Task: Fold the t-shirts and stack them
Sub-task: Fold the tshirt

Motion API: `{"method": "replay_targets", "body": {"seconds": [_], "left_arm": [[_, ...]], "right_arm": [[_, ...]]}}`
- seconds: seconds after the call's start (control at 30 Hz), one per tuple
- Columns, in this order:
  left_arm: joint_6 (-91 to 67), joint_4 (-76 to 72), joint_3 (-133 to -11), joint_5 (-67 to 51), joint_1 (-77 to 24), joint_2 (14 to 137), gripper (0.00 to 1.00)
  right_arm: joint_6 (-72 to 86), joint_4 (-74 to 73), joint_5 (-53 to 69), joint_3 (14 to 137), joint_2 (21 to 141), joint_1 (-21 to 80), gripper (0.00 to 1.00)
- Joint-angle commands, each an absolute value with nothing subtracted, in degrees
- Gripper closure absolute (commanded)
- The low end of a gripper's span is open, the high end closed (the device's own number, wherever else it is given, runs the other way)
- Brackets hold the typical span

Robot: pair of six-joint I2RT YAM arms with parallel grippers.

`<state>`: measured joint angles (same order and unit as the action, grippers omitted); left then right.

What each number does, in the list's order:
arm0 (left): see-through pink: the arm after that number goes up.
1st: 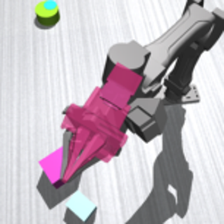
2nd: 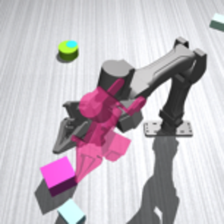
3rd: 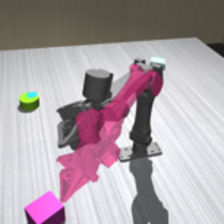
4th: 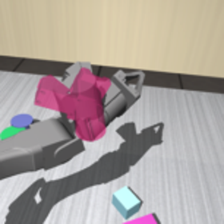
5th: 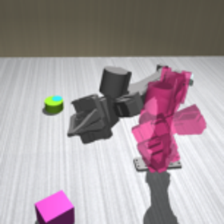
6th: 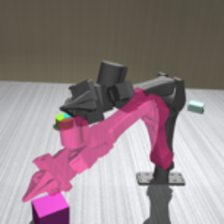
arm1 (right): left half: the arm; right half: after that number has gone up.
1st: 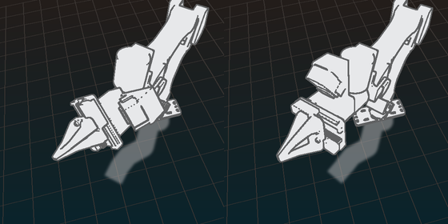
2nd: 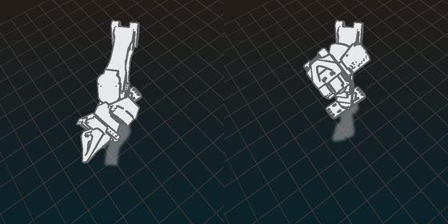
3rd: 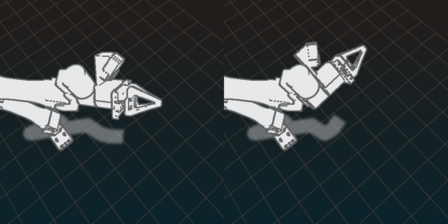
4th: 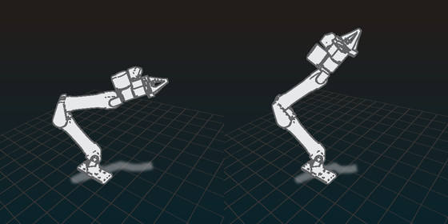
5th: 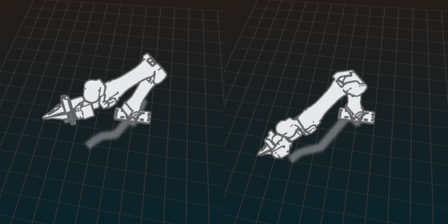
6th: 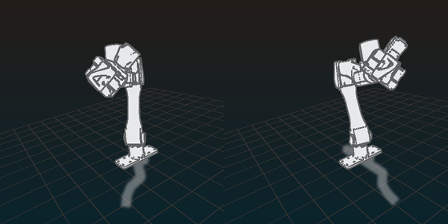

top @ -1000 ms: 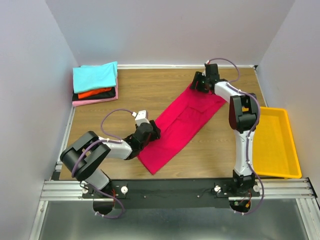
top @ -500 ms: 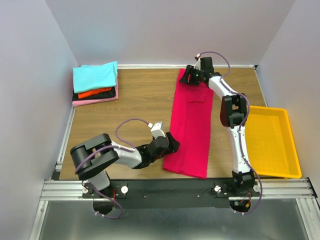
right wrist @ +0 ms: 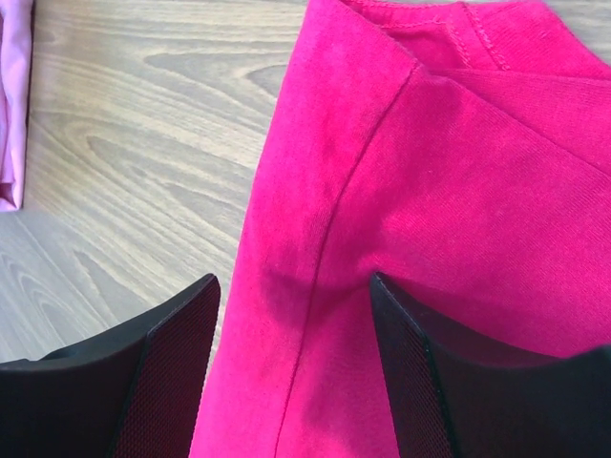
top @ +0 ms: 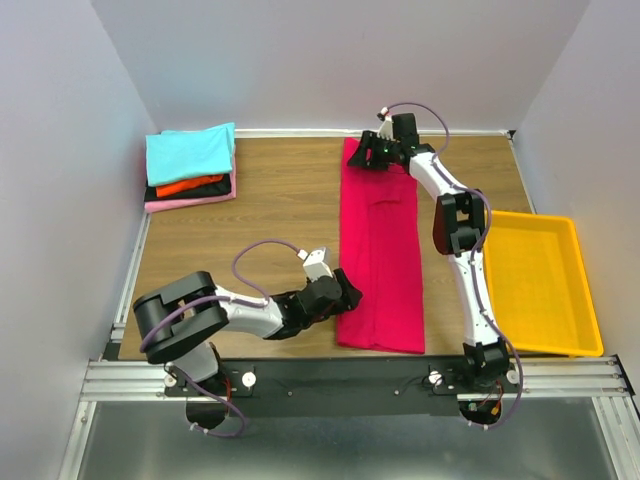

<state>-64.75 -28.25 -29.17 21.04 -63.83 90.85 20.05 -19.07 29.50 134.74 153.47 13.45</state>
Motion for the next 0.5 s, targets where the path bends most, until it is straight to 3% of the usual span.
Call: {"method": "replay_targets", "body": {"seconds": [0.0,0.23,0.47], "left_arm": [[-65.74,-15.03,-26.02,21.35,-65.39,87.99,0.39],[-64.52,-14.06,-24.96,22.5,-65.65,82.0,0.39],[-63.37,-13.27,-24.35,22.06,-65.92,79.46,0.39]], "right_arm": [[16.79,-24.61,29.27,134.74,155.75,14.33,0.27],[14.77,-24.26,28.39,130.79,145.83,14.5,0.23],[15.64,-18.29,23.74,108.05,126.41,14.85,0.23]]}}
